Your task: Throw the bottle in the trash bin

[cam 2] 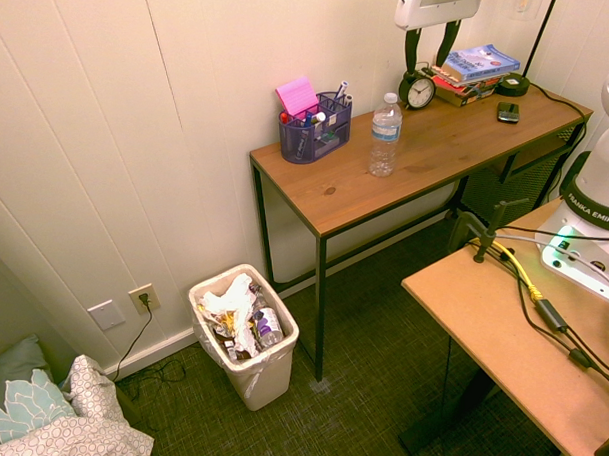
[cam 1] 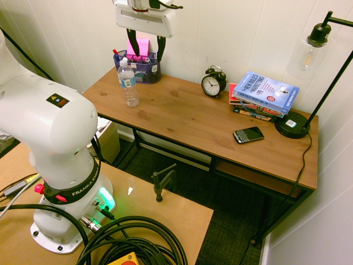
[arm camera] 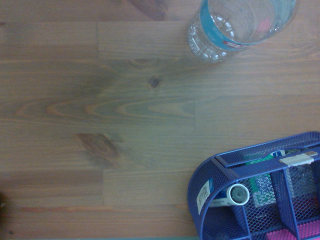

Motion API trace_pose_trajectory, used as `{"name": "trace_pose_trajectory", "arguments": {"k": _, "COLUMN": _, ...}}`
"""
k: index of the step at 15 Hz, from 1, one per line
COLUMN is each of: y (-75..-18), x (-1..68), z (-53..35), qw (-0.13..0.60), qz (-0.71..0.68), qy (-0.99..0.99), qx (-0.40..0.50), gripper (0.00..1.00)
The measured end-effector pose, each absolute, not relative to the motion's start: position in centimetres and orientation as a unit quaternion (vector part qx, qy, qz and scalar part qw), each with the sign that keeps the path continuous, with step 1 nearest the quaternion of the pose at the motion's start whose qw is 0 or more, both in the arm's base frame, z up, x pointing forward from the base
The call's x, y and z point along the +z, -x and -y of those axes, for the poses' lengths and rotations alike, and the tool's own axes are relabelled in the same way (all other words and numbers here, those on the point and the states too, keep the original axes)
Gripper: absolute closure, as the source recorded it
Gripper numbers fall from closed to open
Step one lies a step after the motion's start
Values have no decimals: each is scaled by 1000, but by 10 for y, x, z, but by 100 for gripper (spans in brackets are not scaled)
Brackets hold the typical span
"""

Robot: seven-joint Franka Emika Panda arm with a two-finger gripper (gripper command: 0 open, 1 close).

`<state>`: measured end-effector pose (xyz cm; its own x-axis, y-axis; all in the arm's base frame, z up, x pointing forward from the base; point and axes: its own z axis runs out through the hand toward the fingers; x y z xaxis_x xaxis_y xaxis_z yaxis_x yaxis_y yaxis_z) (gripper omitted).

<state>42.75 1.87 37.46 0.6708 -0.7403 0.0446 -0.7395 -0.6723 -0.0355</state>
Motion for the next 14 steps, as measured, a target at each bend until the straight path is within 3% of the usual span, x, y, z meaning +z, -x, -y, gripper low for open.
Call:
{"name": "trace_pose_trajectory", "arguments": {"k": 8, "y": -415, "x": 362, "z": -60, "qw": -2, "qz": -395, "qy": 918, "qx": -24, "gripper": 0}}
{"name": "trace_pose_trajectory", "arguments": {"k": 14, "y": -372, "x": 352, "z": -107, "qw": 17, "qz": -356, "qy": 933, "qx": -37, "gripper": 0}}
